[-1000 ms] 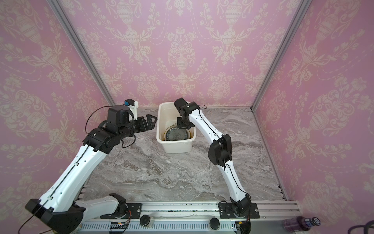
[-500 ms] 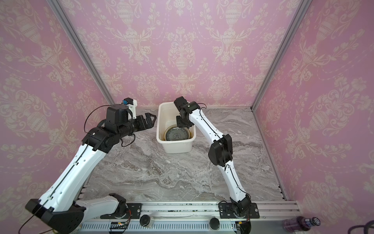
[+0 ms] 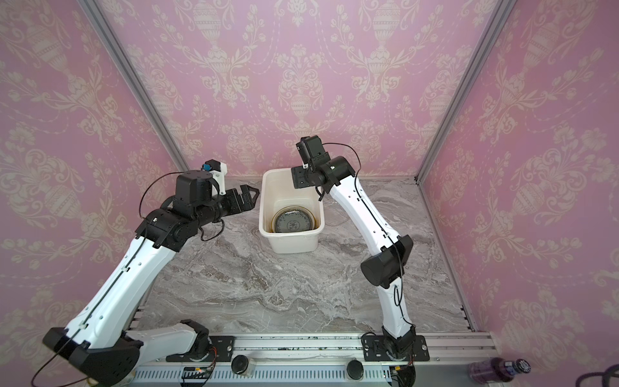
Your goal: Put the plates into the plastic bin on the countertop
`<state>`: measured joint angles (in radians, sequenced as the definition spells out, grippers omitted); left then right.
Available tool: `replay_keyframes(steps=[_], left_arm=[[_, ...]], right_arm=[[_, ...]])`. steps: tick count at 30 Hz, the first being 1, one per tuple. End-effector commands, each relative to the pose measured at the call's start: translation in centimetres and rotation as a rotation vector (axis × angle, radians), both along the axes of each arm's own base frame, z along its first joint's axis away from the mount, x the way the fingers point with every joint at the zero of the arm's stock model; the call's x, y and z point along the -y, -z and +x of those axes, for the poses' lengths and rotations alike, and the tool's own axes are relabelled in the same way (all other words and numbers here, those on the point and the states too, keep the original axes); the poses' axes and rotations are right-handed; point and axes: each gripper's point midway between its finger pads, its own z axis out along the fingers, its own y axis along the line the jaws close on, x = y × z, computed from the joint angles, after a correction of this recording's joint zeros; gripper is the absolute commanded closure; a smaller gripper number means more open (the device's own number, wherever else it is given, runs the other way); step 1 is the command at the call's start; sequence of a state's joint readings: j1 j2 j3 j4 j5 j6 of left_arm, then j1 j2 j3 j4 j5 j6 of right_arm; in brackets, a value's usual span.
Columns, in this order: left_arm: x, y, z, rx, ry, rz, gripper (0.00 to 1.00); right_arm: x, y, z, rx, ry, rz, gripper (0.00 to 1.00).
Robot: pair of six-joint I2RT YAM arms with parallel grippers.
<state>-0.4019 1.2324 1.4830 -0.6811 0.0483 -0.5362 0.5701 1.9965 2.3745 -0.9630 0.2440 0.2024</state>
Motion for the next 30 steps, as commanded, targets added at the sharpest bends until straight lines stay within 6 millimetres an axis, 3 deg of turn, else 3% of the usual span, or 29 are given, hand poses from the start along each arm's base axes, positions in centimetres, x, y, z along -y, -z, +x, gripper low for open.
replay_keyframes(steps=[1,5,8,11,13,18,21,25,30], left_arm=[[0.4,-2.5,-0.2,0.069,0.045,-0.015,0.01],[1.5,-4.0,0.3,0.125,0.094,-0.051,0.01],[2.9,-5.2,0.7,0.160,0.153,-0.071,0.01],[5.1,-6.1,0.9,0.184,0.245,-0.039,0.01],[7.2,-6.3,0.8,0.196,0.320,0.029,0.01],[13.5,-4.7,-0.4,0.217,0.525,0.288,0.01],[17.4,-3.1,-1.4,0.225,0.643,0.435,0.01],[22.3,-0.8,-3.3,0.256,0.800,0.599,0.01],[27.2,0.8,-6.0,0.313,0.973,0.729,0.01]], right_arm=[[2.3,-4.9,-0.5,0.211,0.003,-0.096,0.00],[6.1,-5.4,-1.2,0.219,0.110,-0.007,0.00],[8.9,-3.0,-1.4,0.088,0.162,0.121,0.00],[11.5,0.2,-1.7,-0.029,0.212,0.204,0.00],[14.3,2.7,-2.0,-0.075,0.310,0.242,0.00],[19.4,9.8,-3.5,-0.236,0.520,0.514,0.06],[20.4,14.0,-4.0,-0.315,0.568,0.673,0.11],[20.3,18.8,-3.8,-0.393,0.601,0.812,0.13],[18.6,22.3,-2.1,-0.464,0.589,0.972,0.18]])
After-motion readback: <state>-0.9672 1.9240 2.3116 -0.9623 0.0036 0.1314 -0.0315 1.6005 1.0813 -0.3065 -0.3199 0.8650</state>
